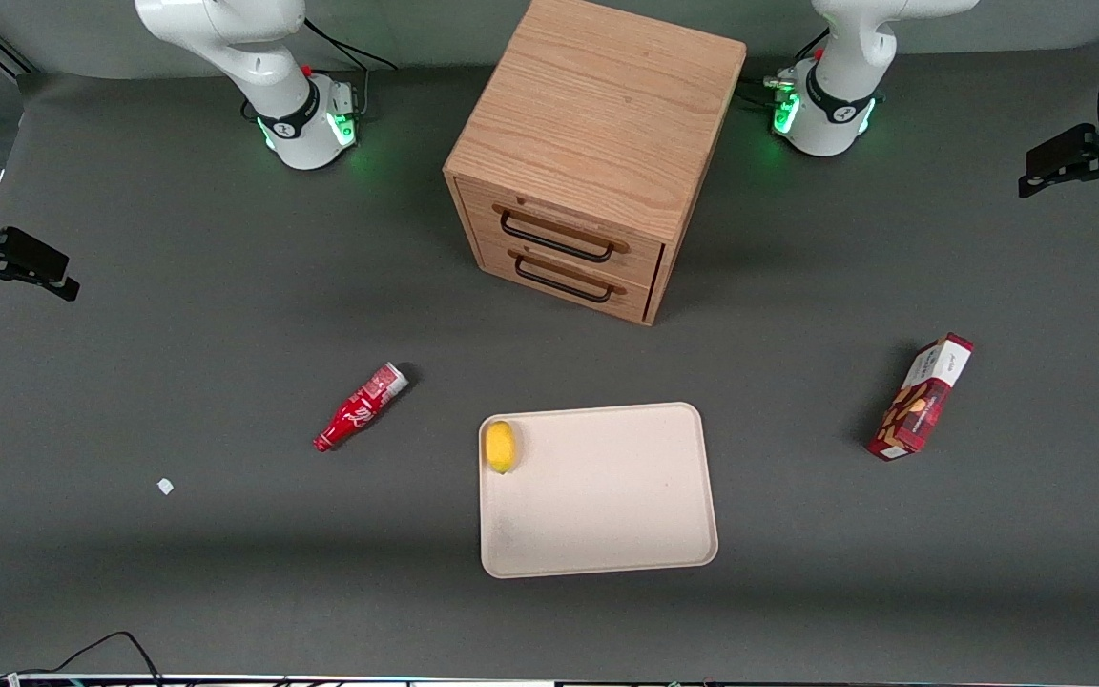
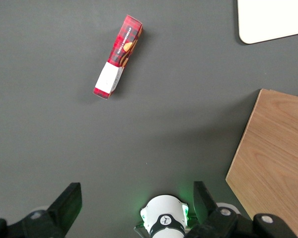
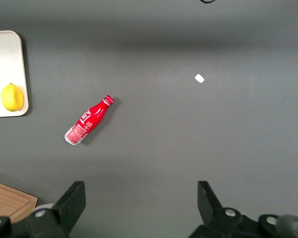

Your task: Place red cookie box on tray

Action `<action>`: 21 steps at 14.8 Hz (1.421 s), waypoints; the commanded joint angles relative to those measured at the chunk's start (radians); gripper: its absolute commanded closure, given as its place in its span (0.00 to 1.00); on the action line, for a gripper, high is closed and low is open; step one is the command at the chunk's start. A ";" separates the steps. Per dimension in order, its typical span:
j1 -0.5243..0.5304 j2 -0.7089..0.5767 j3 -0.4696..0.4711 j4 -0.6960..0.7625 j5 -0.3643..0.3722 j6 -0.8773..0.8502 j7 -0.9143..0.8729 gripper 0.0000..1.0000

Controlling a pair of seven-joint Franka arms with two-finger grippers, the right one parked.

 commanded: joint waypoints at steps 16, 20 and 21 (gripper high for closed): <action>0.001 0.188 0.103 -0.322 -0.052 0.519 0.492 0.00; 0.000 0.293 0.101 -0.440 -0.078 0.807 0.518 0.00; 0.001 0.321 0.101 -0.445 -0.080 0.847 0.538 0.00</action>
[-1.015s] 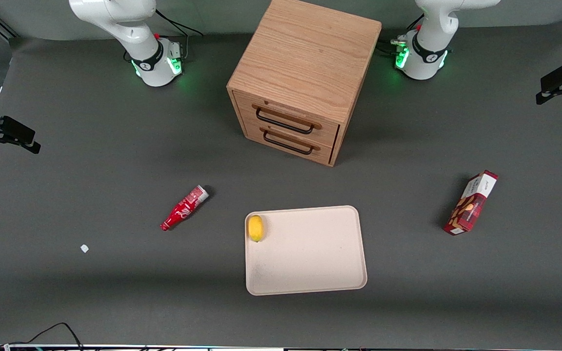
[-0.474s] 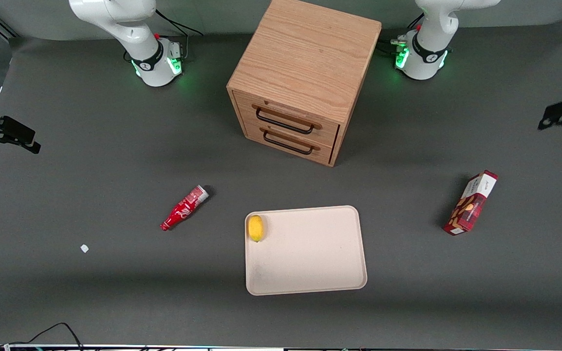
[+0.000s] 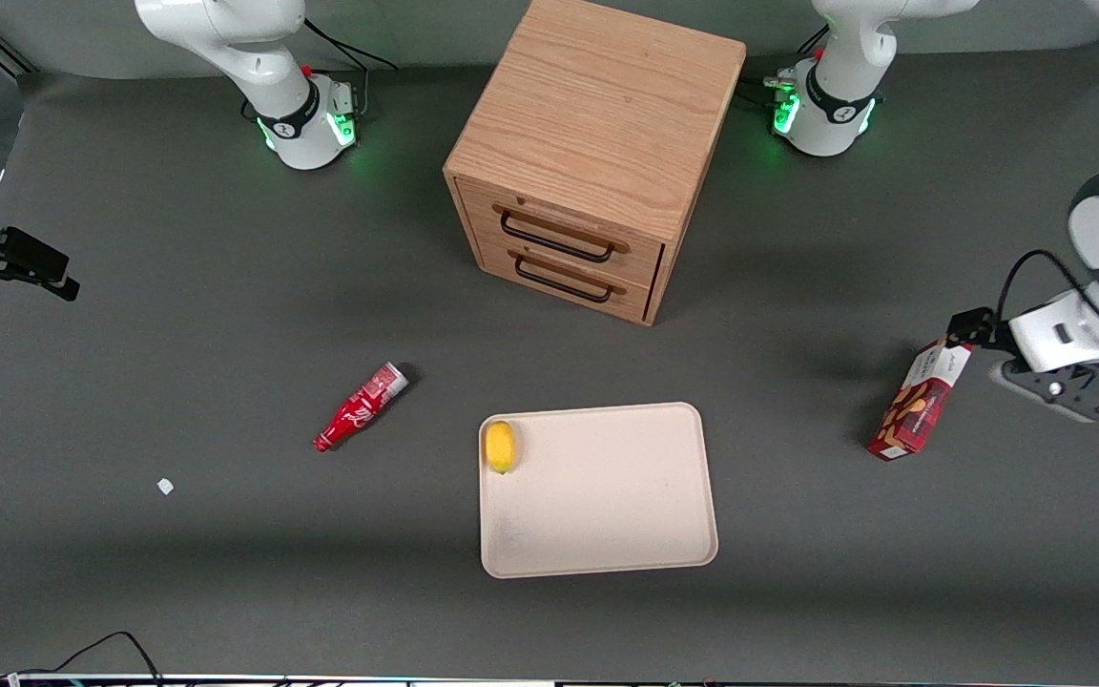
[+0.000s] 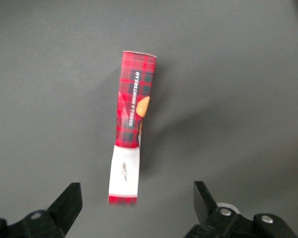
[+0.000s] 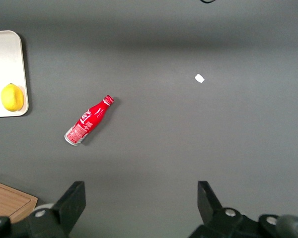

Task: Place red cookie box on tray
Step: 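Move the open left gripper down over the red tartan cookie box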

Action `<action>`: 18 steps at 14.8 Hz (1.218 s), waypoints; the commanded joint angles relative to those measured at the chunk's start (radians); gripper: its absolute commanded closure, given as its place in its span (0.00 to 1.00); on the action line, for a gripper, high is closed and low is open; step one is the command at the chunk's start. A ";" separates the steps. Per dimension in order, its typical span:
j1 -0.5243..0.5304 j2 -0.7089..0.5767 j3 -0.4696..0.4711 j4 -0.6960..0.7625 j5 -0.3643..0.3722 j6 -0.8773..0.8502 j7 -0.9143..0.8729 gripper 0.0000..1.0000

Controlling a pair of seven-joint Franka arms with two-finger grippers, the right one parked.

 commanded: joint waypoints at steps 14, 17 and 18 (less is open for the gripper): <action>-0.007 0.176 -0.014 -0.113 -0.070 0.385 0.056 1.00; -0.004 0.176 -0.012 -0.105 -0.071 0.379 0.053 1.00; -0.003 0.178 -0.012 -0.100 -0.071 0.372 0.053 1.00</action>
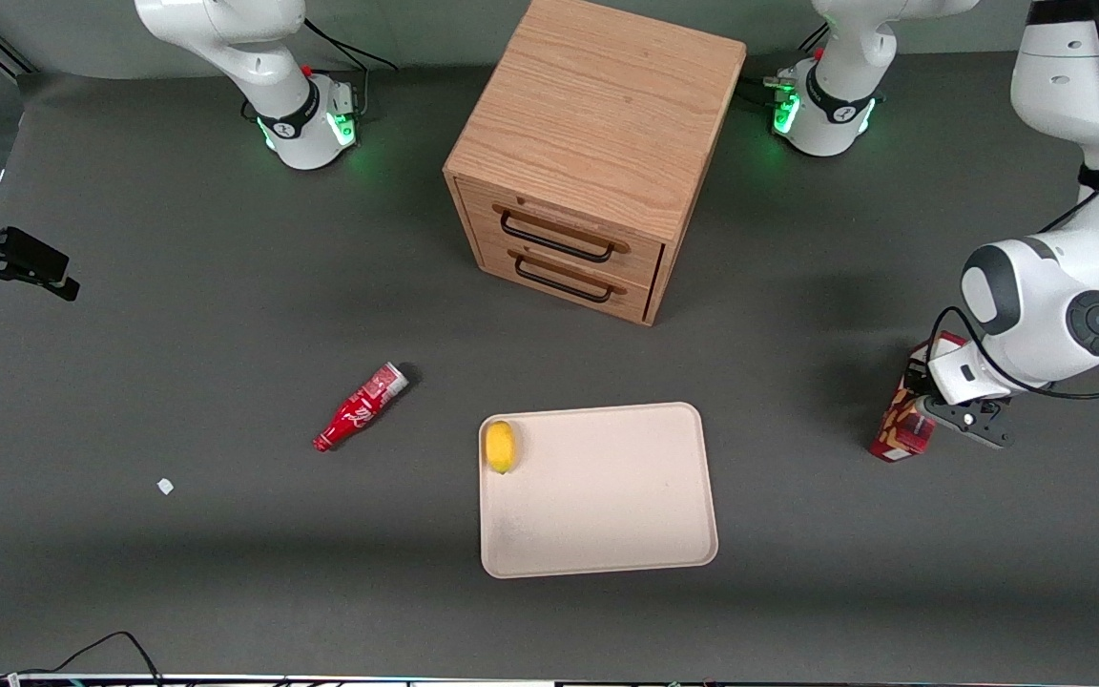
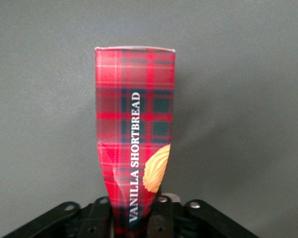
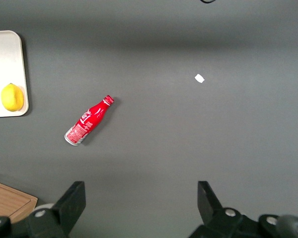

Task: Place red cookie box on tray
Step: 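Move the open left gripper down over the red tartan cookie box, then close the left gripper on the cookie box and lift it upright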

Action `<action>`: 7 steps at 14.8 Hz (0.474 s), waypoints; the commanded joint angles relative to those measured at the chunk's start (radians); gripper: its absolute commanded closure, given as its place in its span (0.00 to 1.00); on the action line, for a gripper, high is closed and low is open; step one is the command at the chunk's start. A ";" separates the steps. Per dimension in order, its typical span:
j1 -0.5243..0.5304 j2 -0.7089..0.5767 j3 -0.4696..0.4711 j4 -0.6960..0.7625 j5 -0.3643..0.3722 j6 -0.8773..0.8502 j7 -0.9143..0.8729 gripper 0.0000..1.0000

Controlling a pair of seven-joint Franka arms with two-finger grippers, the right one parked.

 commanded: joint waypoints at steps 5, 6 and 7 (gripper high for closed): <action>0.000 -0.045 0.011 0.138 -0.018 -0.217 0.013 1.00; 0.000 -0.056 0.011 0.192 -0.018 -0.310 0.003 1.00; -0.001 -0.070 0.011 0.255 -0.018 -0.412 -0.019 1.00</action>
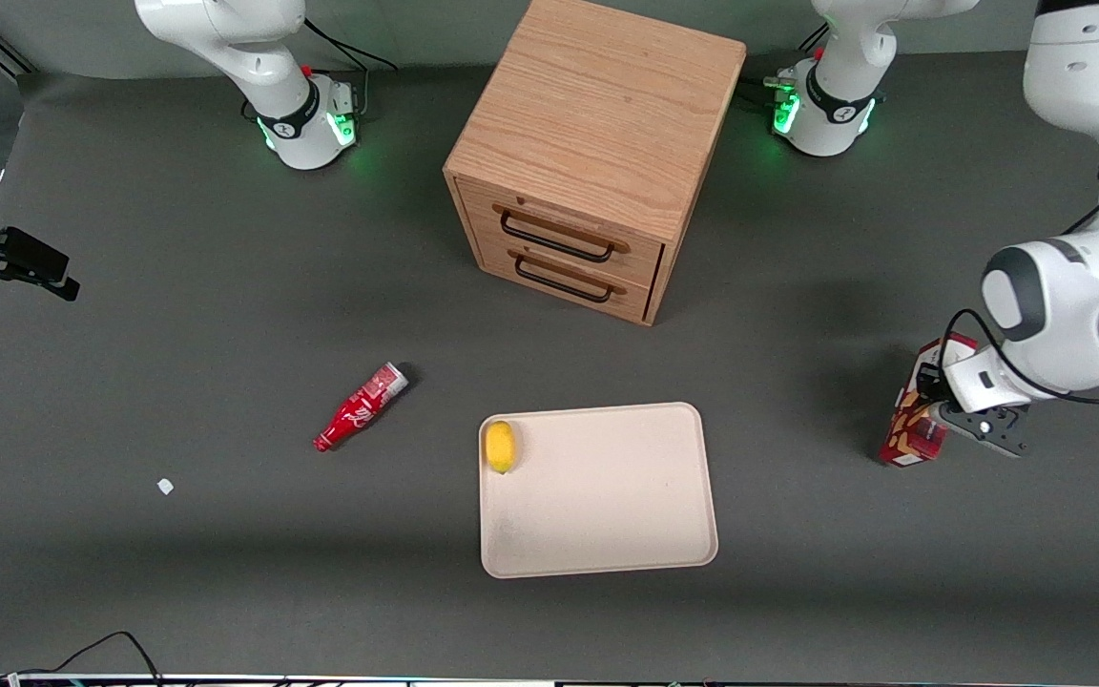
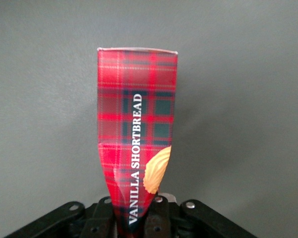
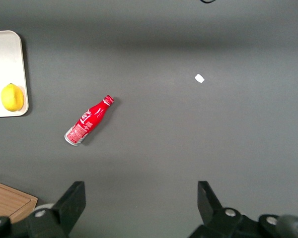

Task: Place red cookie box on tray
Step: 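Close the left gripper on the cookie box and lift it upright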

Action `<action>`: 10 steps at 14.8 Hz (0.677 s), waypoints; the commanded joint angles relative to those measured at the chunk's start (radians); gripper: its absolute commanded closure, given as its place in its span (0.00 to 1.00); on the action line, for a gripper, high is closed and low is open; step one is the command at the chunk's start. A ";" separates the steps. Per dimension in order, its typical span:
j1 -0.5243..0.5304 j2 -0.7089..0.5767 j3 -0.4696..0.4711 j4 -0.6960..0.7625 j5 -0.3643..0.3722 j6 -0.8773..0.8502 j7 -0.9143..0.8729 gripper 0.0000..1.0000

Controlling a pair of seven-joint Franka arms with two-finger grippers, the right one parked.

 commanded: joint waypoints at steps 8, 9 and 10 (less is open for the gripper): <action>-0.004 -0.106 -0.114 0.640 0.008 -0.922 -0.532 1.00; -0.004 -0.108 -0.146 0.673 0.005 -0.953 -0.613 1.00; -0.004 -0.108 -0.182 0.698 0.005 -0.966 -0.690 1.00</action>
